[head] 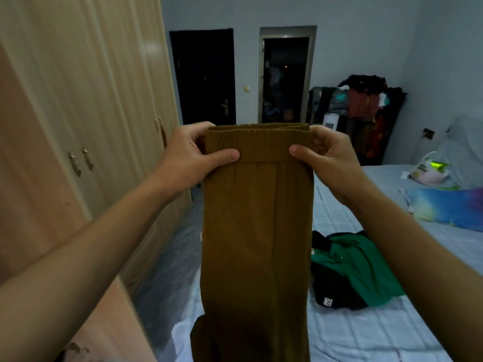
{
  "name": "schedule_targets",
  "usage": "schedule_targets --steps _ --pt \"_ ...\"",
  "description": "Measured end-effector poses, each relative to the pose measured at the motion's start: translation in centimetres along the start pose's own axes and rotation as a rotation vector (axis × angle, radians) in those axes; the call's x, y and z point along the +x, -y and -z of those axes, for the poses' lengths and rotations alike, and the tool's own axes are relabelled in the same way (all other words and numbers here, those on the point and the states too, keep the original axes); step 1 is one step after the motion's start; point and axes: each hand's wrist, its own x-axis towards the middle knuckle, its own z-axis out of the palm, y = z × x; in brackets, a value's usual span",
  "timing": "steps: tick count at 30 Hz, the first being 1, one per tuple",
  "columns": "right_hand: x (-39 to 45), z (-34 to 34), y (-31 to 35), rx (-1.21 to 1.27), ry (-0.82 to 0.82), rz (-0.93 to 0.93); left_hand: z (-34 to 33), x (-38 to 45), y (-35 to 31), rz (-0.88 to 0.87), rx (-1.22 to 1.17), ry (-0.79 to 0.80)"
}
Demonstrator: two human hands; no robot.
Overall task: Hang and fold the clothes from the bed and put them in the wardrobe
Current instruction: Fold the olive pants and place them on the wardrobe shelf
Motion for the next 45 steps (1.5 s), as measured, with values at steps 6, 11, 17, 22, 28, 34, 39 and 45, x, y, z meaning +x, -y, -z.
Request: schedule_targets --steps 6,11,17,22,28,34,39,45 --pt "-1.6 -0.5 -1.0 -0.056 -0.018 -0.051 -0.3 -0.9 2.5 0.029 -0.009 0.021" --pt "-0.8 0.9 -3.4 -0.103 -0.04 -0.072 -1.8 0.3 4.8 0.052 0.002 0.043" --pt "2.5 3.0 -8.9 -0.064 -0.056 -0.089 -3.8 4.1 8.8 0.093 0.053 0.027" --pt "7.3 5.3 -13.8 -0.045 -0.063 -0.098 -5.2 9.4 12.8 0.14 0.088 0.019" --pt "13.0 7.5 -18.4 -0.047 -0.086 -0.136 -6.6 15.8 18.0 0.192 0.139 -0.017" --pt "17.6 8.8 -23.5 -0.084 -0.099 -0.21 -7.6 20.4 23.5 0.258 0.147 -0.023" --pt "22.0 9.2 -27.5 -0.136 -0.126 -0.222 -7.5 25.0 27.8 0.262 0.147 -0.022" --pt "27.8 9.0 -33.0 -0.221 -0.186 -0.254 -6.6 31.3 35.0 0.254 0.138 0.007"
